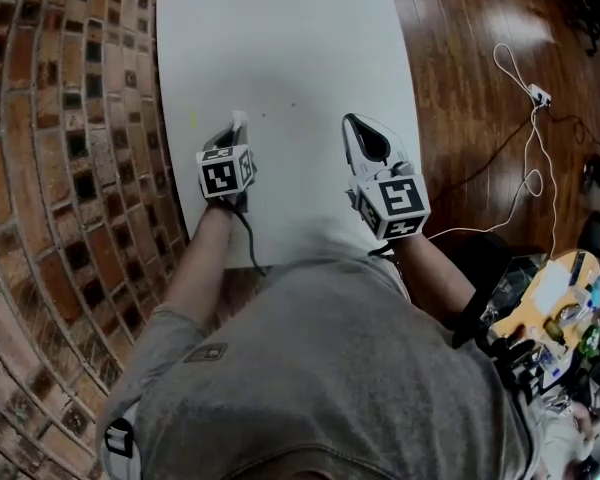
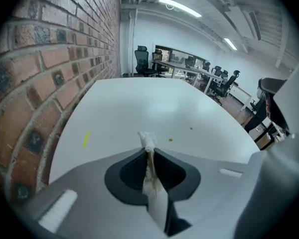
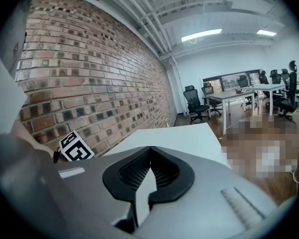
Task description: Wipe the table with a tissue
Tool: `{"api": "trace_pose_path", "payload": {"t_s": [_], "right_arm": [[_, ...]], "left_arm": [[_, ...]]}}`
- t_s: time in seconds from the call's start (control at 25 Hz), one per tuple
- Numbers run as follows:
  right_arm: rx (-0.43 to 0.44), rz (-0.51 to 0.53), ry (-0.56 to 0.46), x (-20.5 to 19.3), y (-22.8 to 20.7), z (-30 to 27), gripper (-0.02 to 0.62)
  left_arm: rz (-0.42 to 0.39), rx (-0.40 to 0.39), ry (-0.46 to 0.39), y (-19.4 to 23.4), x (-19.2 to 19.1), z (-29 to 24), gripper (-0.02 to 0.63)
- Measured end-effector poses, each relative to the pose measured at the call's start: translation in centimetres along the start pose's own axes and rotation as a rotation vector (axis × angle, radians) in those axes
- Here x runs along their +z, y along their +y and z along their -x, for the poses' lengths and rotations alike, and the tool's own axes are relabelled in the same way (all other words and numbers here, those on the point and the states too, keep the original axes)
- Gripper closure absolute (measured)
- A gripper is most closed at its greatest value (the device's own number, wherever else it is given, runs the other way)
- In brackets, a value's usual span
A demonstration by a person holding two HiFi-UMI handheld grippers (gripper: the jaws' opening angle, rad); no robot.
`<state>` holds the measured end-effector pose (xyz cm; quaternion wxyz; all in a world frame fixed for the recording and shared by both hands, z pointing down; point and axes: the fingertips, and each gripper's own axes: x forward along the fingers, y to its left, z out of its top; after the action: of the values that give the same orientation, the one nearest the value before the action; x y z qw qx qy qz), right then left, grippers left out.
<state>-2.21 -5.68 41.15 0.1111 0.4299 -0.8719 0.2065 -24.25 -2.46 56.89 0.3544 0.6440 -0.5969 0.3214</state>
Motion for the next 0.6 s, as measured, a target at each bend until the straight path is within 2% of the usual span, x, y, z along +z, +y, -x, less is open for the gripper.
{"api": "trace_pose_path", "payload": {"t_s": [0.16, 0.6], "right_arm": [[-0.012, -0.010, 0.008, -0.3, -0.8, -0.4, 0.581], [-0.014, -0.030, 0.011, -0.5, -1.3, -1.0, 0.581]], "left_arm": [[-0.032, 0.003, 0.040, 0.1, -0.4, -1.0, 0.572], [-0.097, -0.015, 0.061, -1.0, 0.3, -1.4, 0.574]]}}
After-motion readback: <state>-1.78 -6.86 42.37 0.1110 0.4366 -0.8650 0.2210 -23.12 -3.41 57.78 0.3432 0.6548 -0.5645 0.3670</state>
